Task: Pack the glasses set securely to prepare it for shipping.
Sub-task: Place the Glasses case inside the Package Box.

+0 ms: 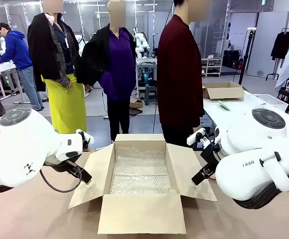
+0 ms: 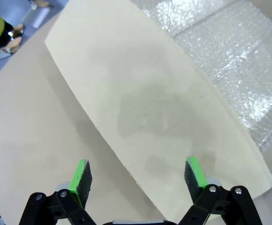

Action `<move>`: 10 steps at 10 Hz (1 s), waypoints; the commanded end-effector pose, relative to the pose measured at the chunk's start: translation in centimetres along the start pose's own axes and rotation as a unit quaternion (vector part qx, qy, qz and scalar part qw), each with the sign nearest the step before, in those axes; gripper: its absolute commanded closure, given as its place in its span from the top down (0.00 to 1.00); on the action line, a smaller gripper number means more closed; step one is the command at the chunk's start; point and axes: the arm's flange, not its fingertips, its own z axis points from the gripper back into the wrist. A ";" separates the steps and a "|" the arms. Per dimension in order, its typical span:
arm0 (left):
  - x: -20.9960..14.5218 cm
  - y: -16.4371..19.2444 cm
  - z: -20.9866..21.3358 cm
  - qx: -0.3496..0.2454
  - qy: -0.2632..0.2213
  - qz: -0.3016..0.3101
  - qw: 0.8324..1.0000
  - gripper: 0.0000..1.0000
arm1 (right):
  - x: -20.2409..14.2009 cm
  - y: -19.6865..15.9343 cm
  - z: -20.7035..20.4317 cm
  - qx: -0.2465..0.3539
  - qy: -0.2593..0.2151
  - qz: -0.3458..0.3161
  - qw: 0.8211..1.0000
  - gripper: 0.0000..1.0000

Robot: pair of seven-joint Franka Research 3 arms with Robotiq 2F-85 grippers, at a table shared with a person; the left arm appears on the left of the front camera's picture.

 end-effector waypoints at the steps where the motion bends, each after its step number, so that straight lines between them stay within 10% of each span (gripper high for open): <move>1: -0.5 0.9 3.1 -0.024 0.011 -0.066 0.997 1.00 | 1.0 -2.2 2.6 -0.016 -0.013 0.029 0.999 1.00; 10: -7.8 5.6 13.5 -0.127 -0.062 -0.249 0.958 1.00 | 6.7 -15.8 2.6 0.049 0.110 0.362 0.925 1.00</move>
